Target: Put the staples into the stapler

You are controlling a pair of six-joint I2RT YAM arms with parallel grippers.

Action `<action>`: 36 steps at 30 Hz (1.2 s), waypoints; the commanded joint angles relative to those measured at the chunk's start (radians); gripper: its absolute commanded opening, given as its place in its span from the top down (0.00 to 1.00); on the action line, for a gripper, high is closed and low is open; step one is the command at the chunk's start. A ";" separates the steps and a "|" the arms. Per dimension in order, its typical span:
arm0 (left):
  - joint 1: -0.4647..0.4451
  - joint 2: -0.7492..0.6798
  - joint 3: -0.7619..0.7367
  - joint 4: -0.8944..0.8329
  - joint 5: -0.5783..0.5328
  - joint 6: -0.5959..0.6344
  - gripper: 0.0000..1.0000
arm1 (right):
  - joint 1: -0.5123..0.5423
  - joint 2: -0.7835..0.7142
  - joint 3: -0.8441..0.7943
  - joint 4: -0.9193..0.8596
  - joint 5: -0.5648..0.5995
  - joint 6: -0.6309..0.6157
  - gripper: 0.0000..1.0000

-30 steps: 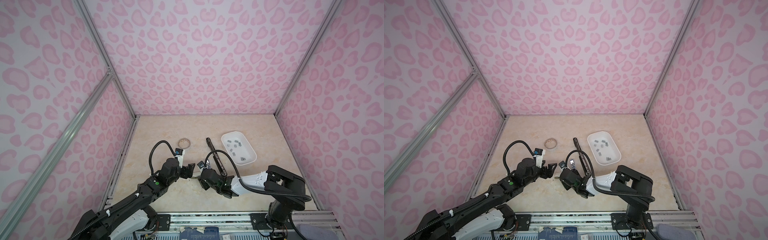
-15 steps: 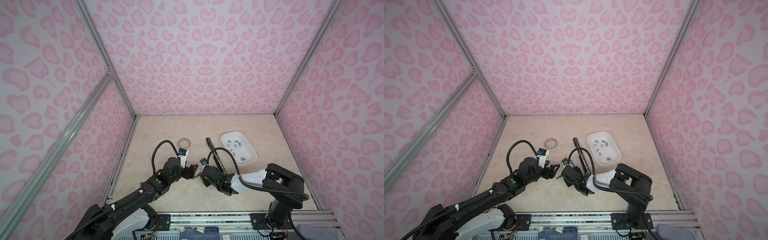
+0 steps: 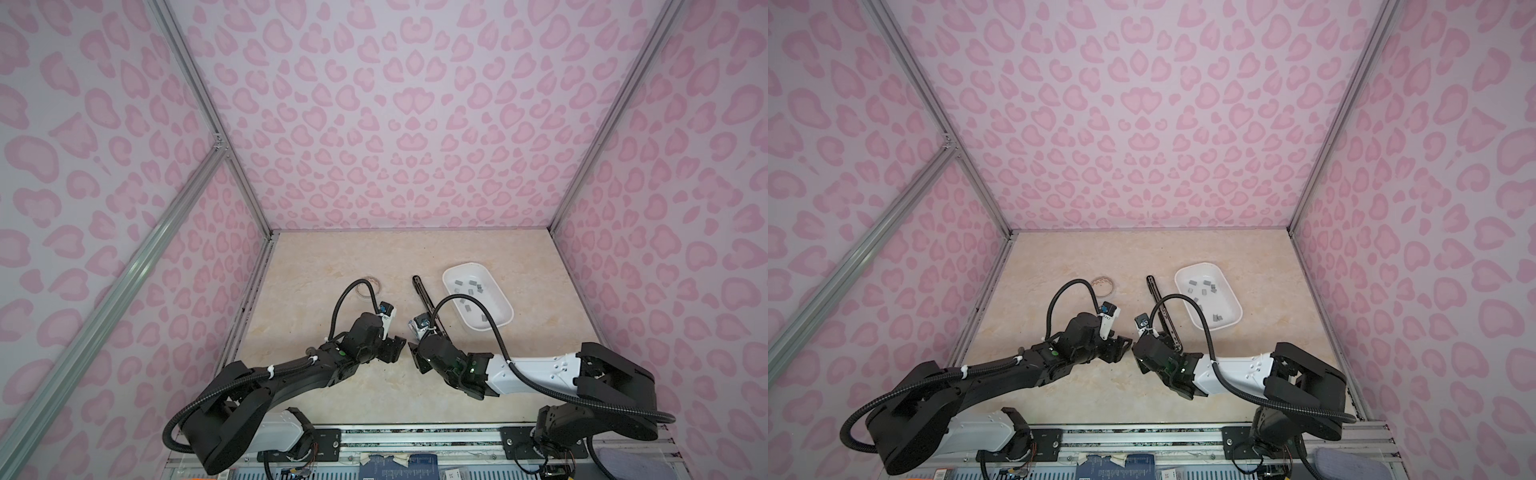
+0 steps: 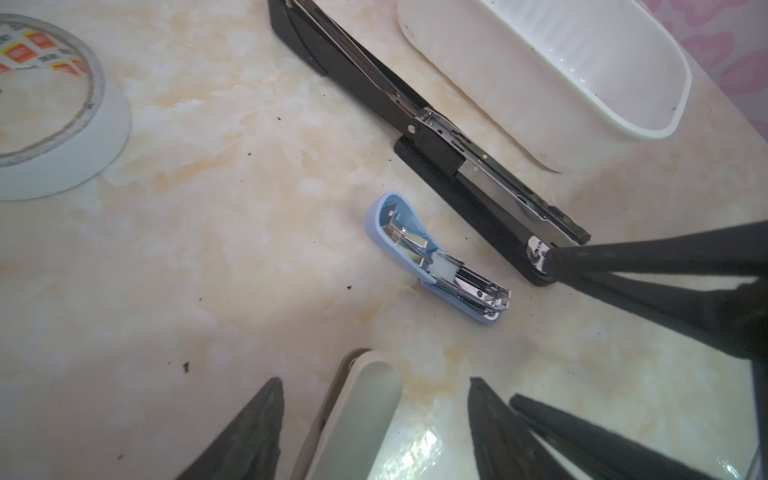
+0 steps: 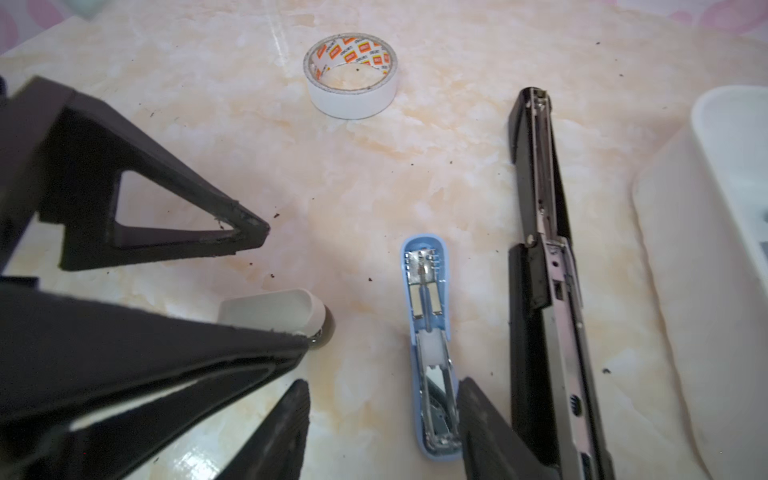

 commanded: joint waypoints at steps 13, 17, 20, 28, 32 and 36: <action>-0.050 0.129 0.070 -0.008 -0.101 0.061 0.44 | -0.006 -0.157 -0.085 -0.089 0.082 0.042 0.39; -0.050 0.134 0.074 -0.035 -0.119 0.071 0.53 | -0.010 -0.158 -0.088 -0.082 0.075 0.040 0.39; -0.049 0.138 0.075 -0.046 -0.124 0.082 0.53 | -0.012 -0.153 -0.091 -0.079 0.069 0.041 0.39; -0.049 0.144 0.071 -0.057 -0.118 0.088 0.58 | -0.011 -0.158 -0.105 -0.064 0.062 0.053 0.39; -0.051 0.137 0.066 -0.049 -0.096 0.085 0.77 | -0.012 -0.159 -0.112 -0.058 0.051 0.065 0.39; -0.050 0.117 0.067 -0.044 -0.063 0.082 0.90 | -0.012 -0.153 -0.113 -0.037 0.025 0.072 0.40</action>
